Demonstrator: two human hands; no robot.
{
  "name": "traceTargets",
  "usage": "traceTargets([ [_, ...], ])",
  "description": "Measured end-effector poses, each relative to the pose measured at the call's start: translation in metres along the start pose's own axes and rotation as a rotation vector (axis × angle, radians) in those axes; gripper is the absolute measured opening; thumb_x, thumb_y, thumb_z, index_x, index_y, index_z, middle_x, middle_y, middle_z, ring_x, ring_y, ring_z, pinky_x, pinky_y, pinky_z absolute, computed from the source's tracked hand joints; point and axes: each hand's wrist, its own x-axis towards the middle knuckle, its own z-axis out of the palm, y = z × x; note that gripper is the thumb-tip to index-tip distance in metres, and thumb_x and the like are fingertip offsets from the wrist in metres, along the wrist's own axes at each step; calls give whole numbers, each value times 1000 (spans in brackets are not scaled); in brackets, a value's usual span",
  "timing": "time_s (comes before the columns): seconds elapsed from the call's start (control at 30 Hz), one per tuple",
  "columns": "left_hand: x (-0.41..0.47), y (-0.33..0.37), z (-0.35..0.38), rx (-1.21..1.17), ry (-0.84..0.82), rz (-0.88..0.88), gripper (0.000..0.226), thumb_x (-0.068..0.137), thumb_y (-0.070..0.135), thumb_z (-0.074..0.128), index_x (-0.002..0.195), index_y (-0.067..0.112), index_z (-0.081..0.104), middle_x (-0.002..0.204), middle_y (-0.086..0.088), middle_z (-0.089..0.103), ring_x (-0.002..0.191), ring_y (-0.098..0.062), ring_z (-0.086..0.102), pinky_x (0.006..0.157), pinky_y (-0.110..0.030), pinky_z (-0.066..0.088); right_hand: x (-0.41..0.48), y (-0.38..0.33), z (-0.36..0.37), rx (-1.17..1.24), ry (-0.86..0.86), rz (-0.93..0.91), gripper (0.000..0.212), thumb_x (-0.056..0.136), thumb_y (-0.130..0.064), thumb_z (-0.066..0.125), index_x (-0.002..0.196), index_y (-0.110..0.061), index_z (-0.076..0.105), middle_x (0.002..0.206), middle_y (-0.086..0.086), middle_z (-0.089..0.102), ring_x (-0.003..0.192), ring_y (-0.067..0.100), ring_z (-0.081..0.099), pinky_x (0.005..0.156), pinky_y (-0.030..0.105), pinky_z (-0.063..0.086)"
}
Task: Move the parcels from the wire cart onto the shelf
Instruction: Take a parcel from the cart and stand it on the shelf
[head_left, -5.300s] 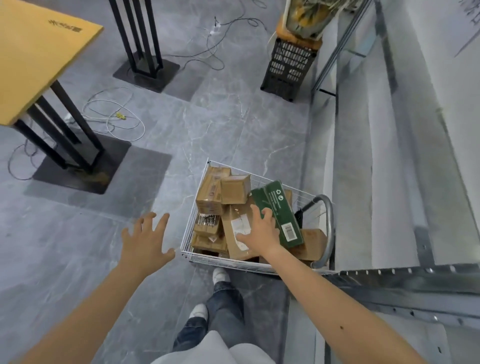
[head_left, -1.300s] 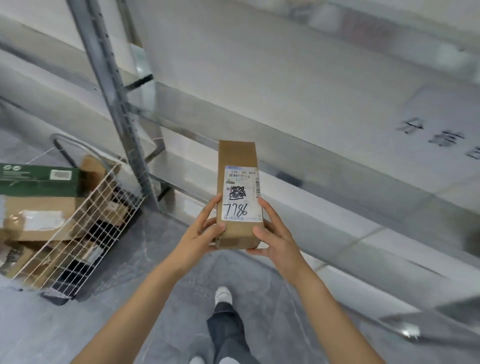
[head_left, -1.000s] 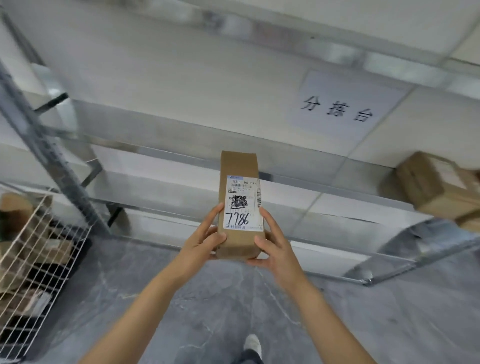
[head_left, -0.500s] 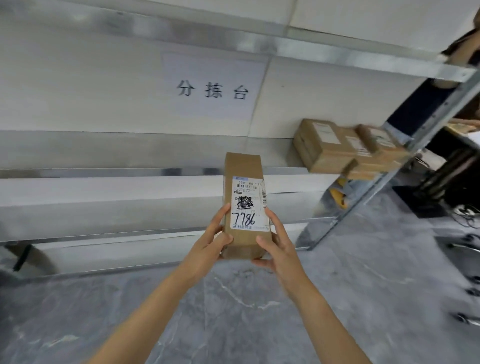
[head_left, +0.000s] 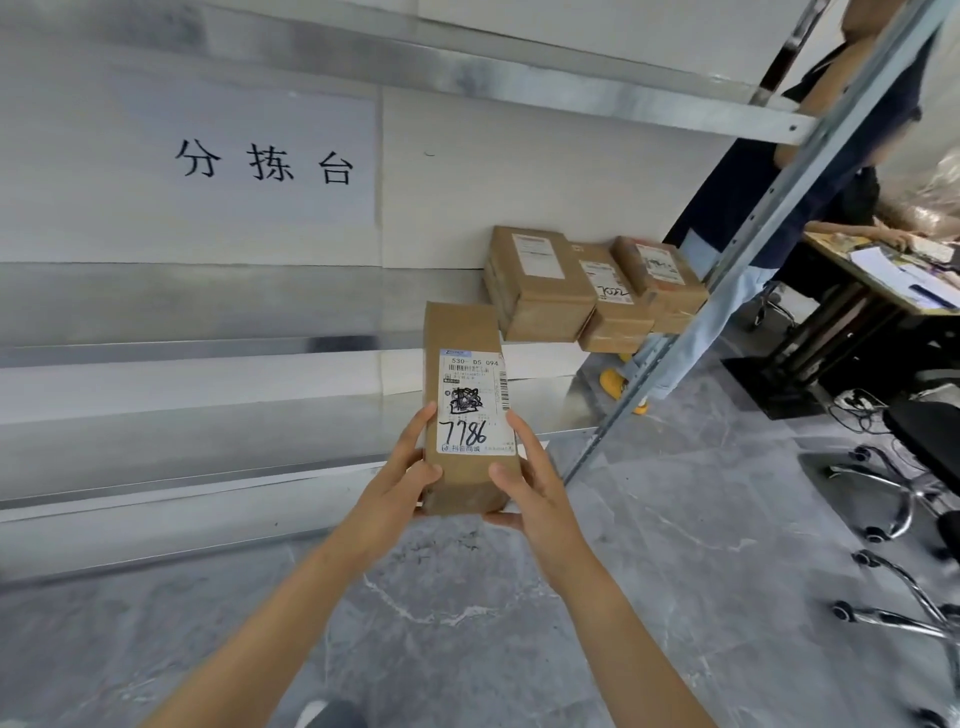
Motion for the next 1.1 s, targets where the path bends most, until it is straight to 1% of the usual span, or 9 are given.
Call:
traceTargets([
  [0.1,17,0,5,25,-4,-19,57,99,14,34,136,56,22,112,13,59,101,-28,52,85,-36,49,11,1,-9,2,6,7,51,95,-27,58,131,-58,41,113,-33,60,109,1,59,90,40,56],
  [0.27,54,1,8,28,-27,-60,56,99,15,33,135,57,20,113,19,58,99,-11,57,69,-17,51,41,-1,-22,5,21,30,51,95,-25,57,129,-59,41,122,-23,59,103,-3,62,89,38,56],
  [0.4,101,2,3,33,-45,-72,57,98,15,35,130,61,24,103,25,64,96,-11,61,80,-25,49,80,-8,-30,-13,43,45,50,95,-28,58,124,-64,41,126,-19,57,105,1,62,92,41,55],
  [0.57,158,9,-15,48,5,-105,64,95,10,35,111,71,31,101,9,64,91,-22,60,78,-33,52,135,-20,-28,-29,44,60,49,93,-31,61,128,-61,42,126,-15,58,112,8,59,93,45,54],
  [0.63,178,10,-24,45,30,-121,64,95,9,34,107,71,31,98,13,64,93,-22,61,78,-33,53,155,-24,-23,-39,35,66,50,91,-36,62,130,-59,41,126,-14,58,112,10,59,92,45,54],
  [0.77,209,11,-41,21,35,-158,59,96,7,32,117,62,29,99,21,59,91,-16,60,77,-35,53,187,-28,-10,-54,30,92,56,83,-45,62,132,-57,38,124,-14,59,111,12,59,90,43,55],
  [0.87,222,6,-49,20,9,-180,60,97,10,32,108,69,29,100,23,57,92,-13,58,83,-39,52,204,-26,-5,-84,31,108,53,91,-35,62,131,-57,36,118,-17,60,104,11,61,87,43,54],
  [1.0,230,-1,-51,69,-31,-174,60,98,18,35,108,76,23,90,20,57,89,-17,57,88,-47,50,213,-20,-4,-88,29,92,65,89,-18,67,135,-46,31,121,-9,60,93,8,63,68,21,53],
  [1.1,236,0,-52,61,-64,-141,53,93,43,50,116,77,16,106,28,58,96,-7,64,77,-30,55,222,-17,-7,-123,38,16,69,86,-11,69,137,-37,30,127,-9,57,98,2,64,70,16,51],
])
